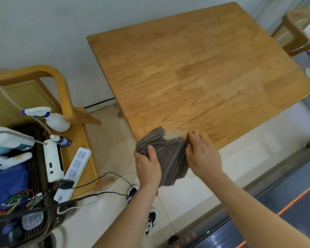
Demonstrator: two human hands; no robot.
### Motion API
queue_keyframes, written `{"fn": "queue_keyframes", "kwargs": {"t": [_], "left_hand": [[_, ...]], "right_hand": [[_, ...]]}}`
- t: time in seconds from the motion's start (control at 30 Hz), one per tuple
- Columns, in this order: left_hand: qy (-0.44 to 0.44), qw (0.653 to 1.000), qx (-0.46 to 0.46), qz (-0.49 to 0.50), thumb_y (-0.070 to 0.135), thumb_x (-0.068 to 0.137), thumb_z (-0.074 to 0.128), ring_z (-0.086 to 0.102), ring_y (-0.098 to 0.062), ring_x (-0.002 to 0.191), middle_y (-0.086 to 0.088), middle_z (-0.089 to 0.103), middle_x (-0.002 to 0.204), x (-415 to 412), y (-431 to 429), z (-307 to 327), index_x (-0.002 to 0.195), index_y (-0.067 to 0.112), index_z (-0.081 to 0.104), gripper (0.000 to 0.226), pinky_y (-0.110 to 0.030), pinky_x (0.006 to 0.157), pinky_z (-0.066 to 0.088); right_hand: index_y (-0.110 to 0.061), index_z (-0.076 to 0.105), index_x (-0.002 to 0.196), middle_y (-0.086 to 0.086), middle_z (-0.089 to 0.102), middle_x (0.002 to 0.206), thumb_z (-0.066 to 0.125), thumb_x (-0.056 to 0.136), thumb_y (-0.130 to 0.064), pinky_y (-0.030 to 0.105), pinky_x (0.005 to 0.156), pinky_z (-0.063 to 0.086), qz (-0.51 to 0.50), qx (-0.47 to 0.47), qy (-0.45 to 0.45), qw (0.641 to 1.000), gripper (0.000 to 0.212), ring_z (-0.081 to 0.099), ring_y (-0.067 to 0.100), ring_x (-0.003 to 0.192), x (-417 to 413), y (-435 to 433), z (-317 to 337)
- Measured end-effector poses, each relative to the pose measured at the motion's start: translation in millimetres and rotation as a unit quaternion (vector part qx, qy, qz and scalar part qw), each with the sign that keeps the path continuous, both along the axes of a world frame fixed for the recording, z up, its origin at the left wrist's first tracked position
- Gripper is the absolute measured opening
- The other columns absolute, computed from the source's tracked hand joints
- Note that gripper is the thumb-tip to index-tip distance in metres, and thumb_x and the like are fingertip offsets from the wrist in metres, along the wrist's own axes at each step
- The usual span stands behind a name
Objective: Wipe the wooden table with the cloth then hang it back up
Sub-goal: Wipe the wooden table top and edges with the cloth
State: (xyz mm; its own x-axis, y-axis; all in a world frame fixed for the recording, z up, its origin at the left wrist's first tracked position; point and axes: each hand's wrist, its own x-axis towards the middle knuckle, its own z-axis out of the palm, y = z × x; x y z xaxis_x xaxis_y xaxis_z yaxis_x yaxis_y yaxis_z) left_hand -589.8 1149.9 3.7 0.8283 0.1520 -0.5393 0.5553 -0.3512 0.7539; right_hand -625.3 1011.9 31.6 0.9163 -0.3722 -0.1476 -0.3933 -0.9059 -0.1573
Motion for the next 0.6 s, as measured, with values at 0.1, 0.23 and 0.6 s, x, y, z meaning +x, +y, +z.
{"fn": "queue_keyframes", "kwargs": {"t": [0.1, 0.23, 0.6], "left_hand": [[-0.013, 0.998, 0.057, 0.034, 0.048, 0.098, 0.029, 0.055, -0.032, 0.107, -0.015, 0.056, 0.124, 64, -3, -12, 0.132, 0.003, 0.039, 0.058, -0.036, 0.079, 0.042], [-0.051, 0.991, 0.108, 0.056, 0.047, 0.099, 0.027, 0.054, -0.035, 0.112, -0.017, 0.056, 0.126, 126, -8, -21, 0.128, 0.003, 0.044, 0.055, -0.036, 0.082, 0.041], [-0.082, 0.995, 0.03, 0.041, 0.032, 0.097, 0.044, 0.049, -0.02, 0.118, -0.007, 0.051, 0.13, 8, -15, -4, 0.14, 0.006, 0.033, 0.051, -0.002, 0.077, 0.029]], "right_hand": [[-0.012, 0.029, 0.15, 0.005, 0.029, 0.157, 0.031, 0.1, -0.037, 0.037, 0.115, 0.028, -0.03, 0.02, 0.039, 0.999, 0.056, 0.023, 0.028, 0.146, -10, 4, -12], [-0.013, 0.023, 0.152, 0.006, 0.023, 0.158, 0.021, 0.097, -0.048, 0.034, 0.117, 0.01, -0.027, 0.023, 0.021, 0.999, 0.065, 0.013, 0.028, 0.148, -7, 4, -20], [-0.002, 0.019, 0.151, 0.017, 0.016, 0.159, 0.017, 0.099, -0.041, 0.049, 0.116, 0.012, -0.071, 0.006, 0.001, 0.997, 0.066, 0.006, 0.031, 0.148, -12, 26, -44]]}}
